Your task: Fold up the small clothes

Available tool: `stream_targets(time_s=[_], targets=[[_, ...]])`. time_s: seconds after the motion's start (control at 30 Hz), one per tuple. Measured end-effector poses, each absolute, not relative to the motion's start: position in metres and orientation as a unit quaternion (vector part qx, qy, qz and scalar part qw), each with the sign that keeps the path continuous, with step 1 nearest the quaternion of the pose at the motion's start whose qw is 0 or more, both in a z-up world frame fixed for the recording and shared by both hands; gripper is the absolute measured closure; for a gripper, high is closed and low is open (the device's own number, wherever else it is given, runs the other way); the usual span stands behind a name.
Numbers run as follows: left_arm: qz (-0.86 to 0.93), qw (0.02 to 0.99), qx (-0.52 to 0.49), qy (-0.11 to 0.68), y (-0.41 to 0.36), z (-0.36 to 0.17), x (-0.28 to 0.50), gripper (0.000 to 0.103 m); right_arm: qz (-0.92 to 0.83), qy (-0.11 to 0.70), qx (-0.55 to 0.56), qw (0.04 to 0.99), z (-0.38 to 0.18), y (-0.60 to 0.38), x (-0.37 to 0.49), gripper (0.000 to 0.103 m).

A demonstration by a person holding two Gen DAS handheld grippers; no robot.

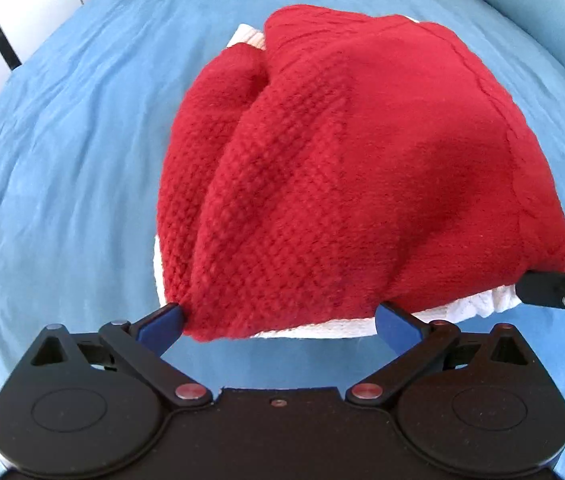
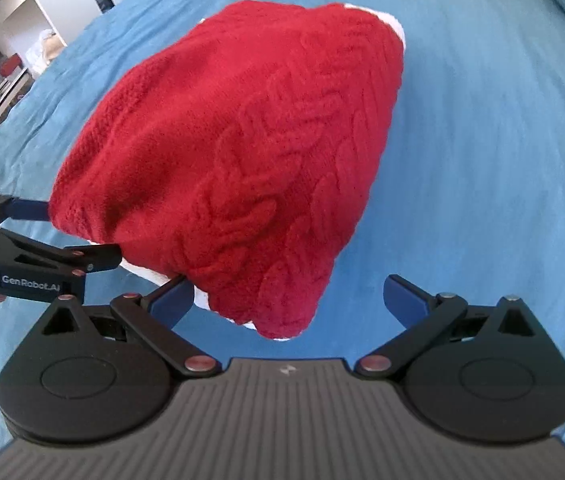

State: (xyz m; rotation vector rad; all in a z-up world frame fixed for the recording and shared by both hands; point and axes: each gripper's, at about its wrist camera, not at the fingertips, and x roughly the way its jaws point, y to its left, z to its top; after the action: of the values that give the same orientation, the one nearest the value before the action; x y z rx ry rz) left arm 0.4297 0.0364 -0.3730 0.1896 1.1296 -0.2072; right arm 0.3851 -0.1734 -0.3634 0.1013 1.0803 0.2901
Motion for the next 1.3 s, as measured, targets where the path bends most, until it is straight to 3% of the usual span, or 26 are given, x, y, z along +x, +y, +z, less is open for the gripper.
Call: stream_targets(time_s=[0.23,0.43,0.57,0.7,0.77,0.9,1.3], targets=[[-0.111,0.845,0.034,0.521,0.068,-0.32,0.426,0.0,0.161,0.501,0.059,0.849,-0.326,-0.189,0.38,0.0],[-0.121,0.84,0.027,0.529,0.09,-0.288,0.489,0.0,0.16,0.498,0.091,0.847,-0.287,-0.215,0.418,0.0],[-0.116,0.832,0.025,0.542,0.096,-0.308,0.547,0.0,0.151,0.52,0.126,0.831,-0.298,-0.221,0.461,0.0],[-0.134,0.815,-0.064,0.56,0.109,-0.329,0.575,0.003,0.13,0.539,0.192,0.81,-0.327,-0.231,0.499,0.0],[-0.143,0.805,-0.099,0.568,0.111,-0.343,0.588,0.01,0.117,0.537,0.216,0.807,-0.341,-0.236,0.509,0.0],[-0.148,0.792,-0.058,0.59,0.097,-0.367,0.596,0.031,0.117,0.544,0.253,0.791,-0.369,-0.236,0.52,0.0],[-0.15,0.784,-0.094,0.595,0.102,-0.399,0.588,0.031,0.14,0.559,0.358,0.735,-0.413,-0.235,0.529,0.0]])
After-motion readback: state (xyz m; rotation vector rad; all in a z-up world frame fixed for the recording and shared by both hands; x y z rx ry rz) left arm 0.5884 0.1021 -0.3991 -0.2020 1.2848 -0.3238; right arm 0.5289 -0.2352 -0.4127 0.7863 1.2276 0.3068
